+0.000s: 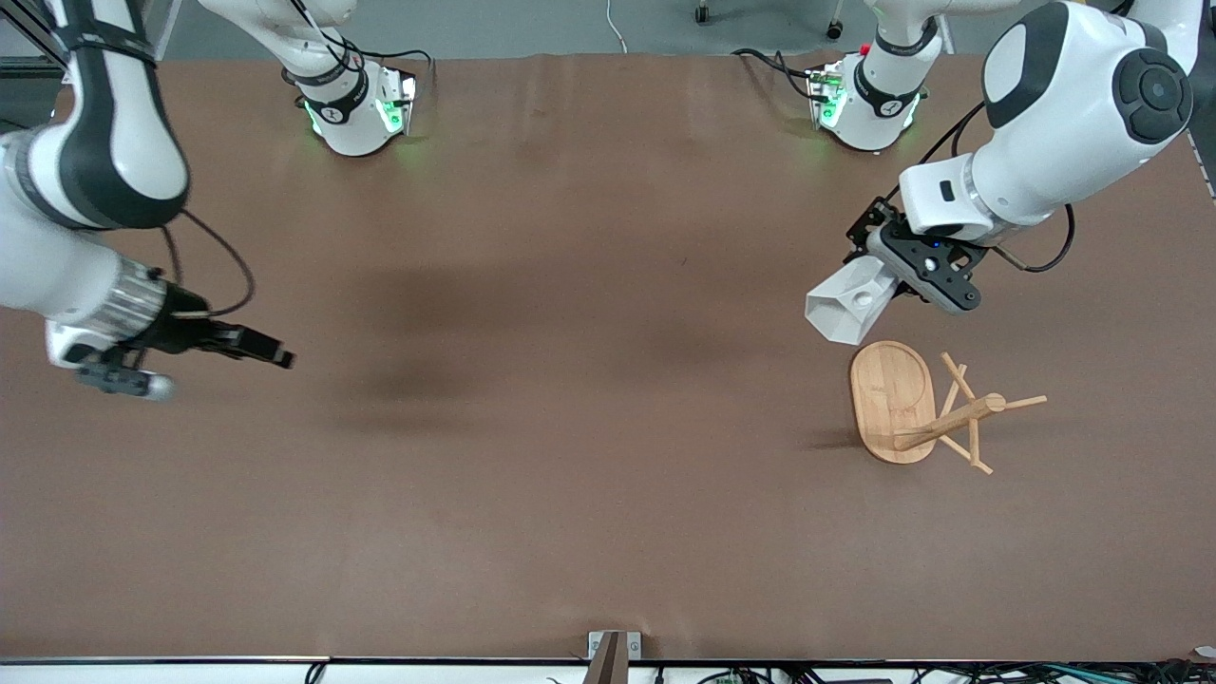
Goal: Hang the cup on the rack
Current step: 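Carry the cup with the left gripper over the wooden rack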
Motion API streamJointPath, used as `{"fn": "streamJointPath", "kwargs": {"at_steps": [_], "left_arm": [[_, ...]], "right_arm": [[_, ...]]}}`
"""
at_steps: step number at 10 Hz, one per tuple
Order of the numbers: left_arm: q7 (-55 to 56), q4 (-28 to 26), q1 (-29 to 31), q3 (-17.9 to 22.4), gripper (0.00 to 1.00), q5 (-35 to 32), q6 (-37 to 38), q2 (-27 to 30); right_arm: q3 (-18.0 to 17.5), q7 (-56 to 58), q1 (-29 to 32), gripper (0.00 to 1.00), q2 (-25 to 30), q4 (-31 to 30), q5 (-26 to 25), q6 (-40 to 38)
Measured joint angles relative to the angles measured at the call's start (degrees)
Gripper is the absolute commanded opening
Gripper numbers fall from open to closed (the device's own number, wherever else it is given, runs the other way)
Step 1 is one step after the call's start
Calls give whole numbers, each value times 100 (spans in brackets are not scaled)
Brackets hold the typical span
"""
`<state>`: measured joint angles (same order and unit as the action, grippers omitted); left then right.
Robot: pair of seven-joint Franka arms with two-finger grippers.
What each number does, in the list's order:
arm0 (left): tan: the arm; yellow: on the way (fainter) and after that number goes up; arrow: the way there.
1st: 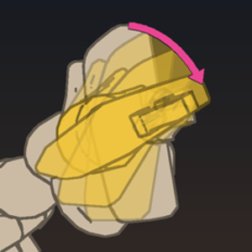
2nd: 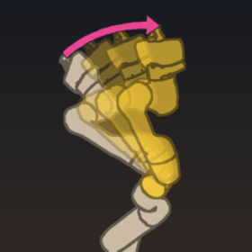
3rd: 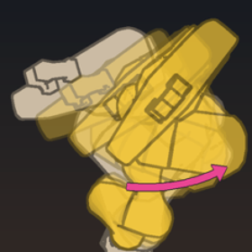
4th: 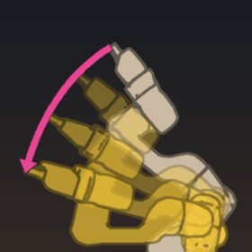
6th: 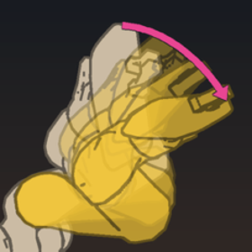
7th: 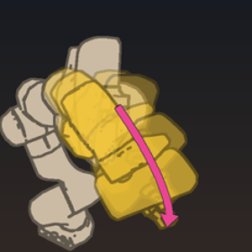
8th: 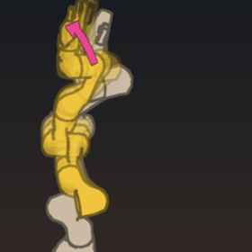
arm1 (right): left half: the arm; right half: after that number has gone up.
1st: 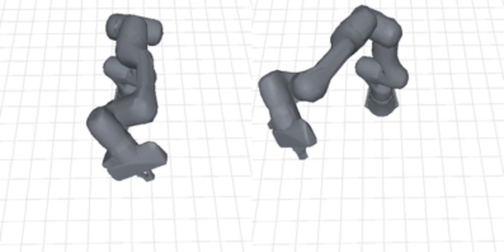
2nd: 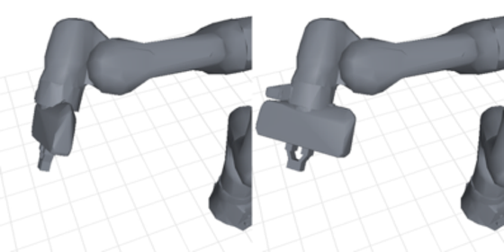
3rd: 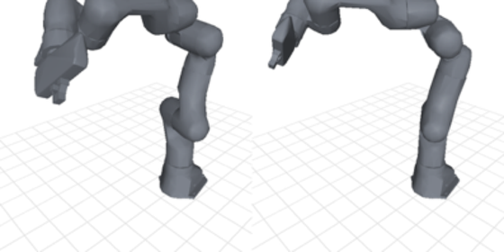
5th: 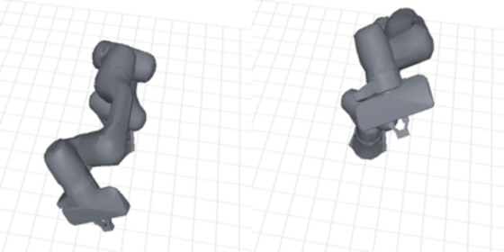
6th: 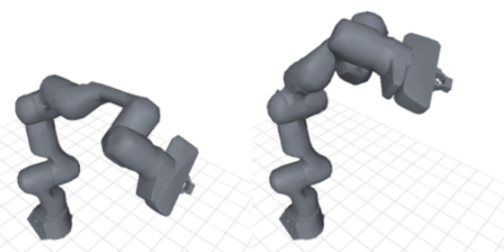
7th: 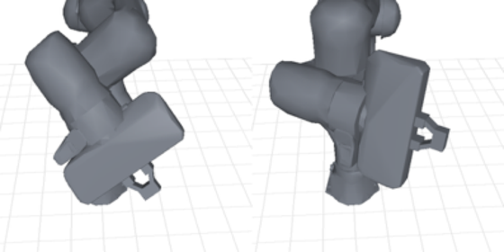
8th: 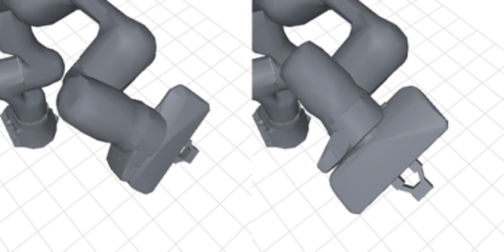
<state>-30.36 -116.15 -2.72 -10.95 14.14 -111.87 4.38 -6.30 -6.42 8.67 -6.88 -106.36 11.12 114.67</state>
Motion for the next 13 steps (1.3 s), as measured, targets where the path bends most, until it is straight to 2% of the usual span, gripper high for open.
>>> {"fn": "streamJointPath", "kwargs": {"at_steps": [1,2,4,6,9,13], "left_arm": [[-230,-346,6,91,0,0,-200,88],[-474,-610,3,207,0,0,-346,128],[-1159,-937,14,622,0,0,-574,137],[-1606,-1088,29,872,1,0,-780,50],[-2007,-1095,32,1159,1,0,-983,-221],[-2082,-951,32,1296,1,3,-1052,-439]], "right_arm": [[103,1,4,100,48,229,-591,-311],[95,-112,-3,100,75,586,-919,-776],[126,-297,5,100,123,1433,-1071,-1739],[357,-292,54,100,172,2184,-1122,-2546],[552,-67,98,100,310,2442,-1093,-3224],[672,-15,-42,100,369,2443,-1093,-3321]]}}
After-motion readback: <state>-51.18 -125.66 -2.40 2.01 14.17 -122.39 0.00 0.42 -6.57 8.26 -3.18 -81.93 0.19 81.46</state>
